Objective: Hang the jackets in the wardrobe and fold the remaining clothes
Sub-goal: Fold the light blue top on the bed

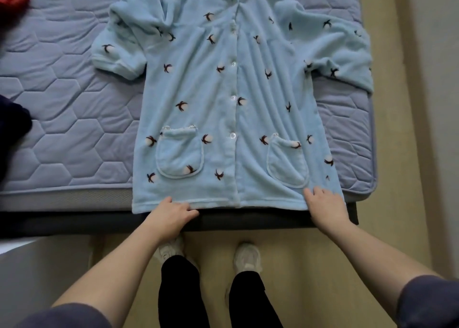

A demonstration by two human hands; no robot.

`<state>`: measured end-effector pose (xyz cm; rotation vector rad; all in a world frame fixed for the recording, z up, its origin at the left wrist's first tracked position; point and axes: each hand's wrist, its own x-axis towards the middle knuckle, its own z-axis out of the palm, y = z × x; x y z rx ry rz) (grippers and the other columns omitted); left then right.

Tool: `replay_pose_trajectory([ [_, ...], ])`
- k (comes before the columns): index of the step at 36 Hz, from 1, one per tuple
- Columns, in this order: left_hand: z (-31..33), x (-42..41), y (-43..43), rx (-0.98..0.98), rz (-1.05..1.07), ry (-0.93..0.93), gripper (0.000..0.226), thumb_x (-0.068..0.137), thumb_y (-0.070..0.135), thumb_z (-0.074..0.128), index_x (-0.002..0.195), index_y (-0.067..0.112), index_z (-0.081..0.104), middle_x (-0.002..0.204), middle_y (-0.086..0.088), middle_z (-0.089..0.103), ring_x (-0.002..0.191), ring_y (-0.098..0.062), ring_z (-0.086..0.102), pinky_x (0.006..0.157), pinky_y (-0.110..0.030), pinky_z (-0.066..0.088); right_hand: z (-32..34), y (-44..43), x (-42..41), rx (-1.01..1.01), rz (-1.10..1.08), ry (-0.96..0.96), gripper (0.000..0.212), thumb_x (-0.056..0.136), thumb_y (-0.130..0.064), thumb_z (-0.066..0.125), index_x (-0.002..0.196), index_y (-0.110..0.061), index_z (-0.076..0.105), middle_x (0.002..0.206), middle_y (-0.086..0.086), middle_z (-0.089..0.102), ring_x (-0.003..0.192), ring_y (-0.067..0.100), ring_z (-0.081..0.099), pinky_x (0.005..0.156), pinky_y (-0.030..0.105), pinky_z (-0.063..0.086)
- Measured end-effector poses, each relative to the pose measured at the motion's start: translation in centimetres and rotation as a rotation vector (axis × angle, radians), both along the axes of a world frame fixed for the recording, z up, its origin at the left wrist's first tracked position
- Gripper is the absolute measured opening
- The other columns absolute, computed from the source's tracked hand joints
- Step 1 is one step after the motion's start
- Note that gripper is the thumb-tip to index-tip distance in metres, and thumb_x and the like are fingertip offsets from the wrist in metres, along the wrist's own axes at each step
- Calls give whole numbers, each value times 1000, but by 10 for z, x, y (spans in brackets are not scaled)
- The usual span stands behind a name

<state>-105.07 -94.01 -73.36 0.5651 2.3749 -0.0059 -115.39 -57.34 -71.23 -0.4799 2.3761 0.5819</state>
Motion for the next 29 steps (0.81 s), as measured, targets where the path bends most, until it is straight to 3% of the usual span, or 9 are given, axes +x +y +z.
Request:
replay_pose_trajectory([
  [3,18,2,-4,4,137,93,29,73,10,63,99,20,54,88,4,59,80,-18,61,63,-30,30,8,-5,-1,44,2,-50,36,83,-20,58,116,-21,43,115,1,53,107,22,53,82,33,40],
  [6,26,8,-17,6,331,273,37,46,9,83,74,11,58,69,-6,55,59,-28,57,51,-33,42,9,-22,0,-68,-31,-34,43,82,-25,58,121,-21,40,118,2,51,110,24,50,87,37,38],
  [9,26,11,-31,-231,490,201,52,59,26,80,105,13,59,100,-9,56,87,-30,55,65,-39,41,5,-42,4,-167,33,-17,50,81,-26,59,125,-22,36,120,2,47,109,25,49,84,38,39],
  [11,22,14,-38,-356,522,181,50,72,24,70,118,18,52,110,-5,51,97,-26,50,71,-38,38,-1,-51,5,-136,58,-41,54,79,-22,63,125,-20,35,120,2,48,109,24,50,81,38,39],
  [14,19,12,-41,-379,503,154,36,80,11,60,115,17,52,107,-5,52,97,-27,53,72,-37,41,-11,-56,1,-72,41,-77,51,80,-12,65,123,-17,38,119,4,53,109,25,55,81,36,42],
  [20,13,9,-55,-325,402,12,23,90,12,51,110,21,44,110,4,50,104,-17,51,76,-29,47,-10,-40,-11,-31,93,-125,34,86,-13,59,117,-15,44,118,6,53,103,25,58,73,33,41],
  [24,15,10,-68,-193,341,-135,23,89,16,49,111,20,45,111,4,50,102,-16,54,76,-32,50,-5,-22,-17,-71,4,-357,34,83,-18,59,111,-21,41,115,4,48,106,25,54,76,32,39],
  [26,13,13,-75,-26,547,-26,20,85,22,54,103,19,48,103,3,48,93,-18,53,70,-35,49,-2,-13,-22,-204,-174,-345,22,81,-19,54,100,-23,44,109,2,51,103,24,53,75,32,37],
  [29,8,16,-84,136,1154,186,28,84,23,64,106,15,49,104,-3,46,86,-21,52,70,-40,49,2,-1,-26,-334,-519,80,20,81,-14,53,100,-17,50,107,6,52,101,27,52,78,36,40],
])
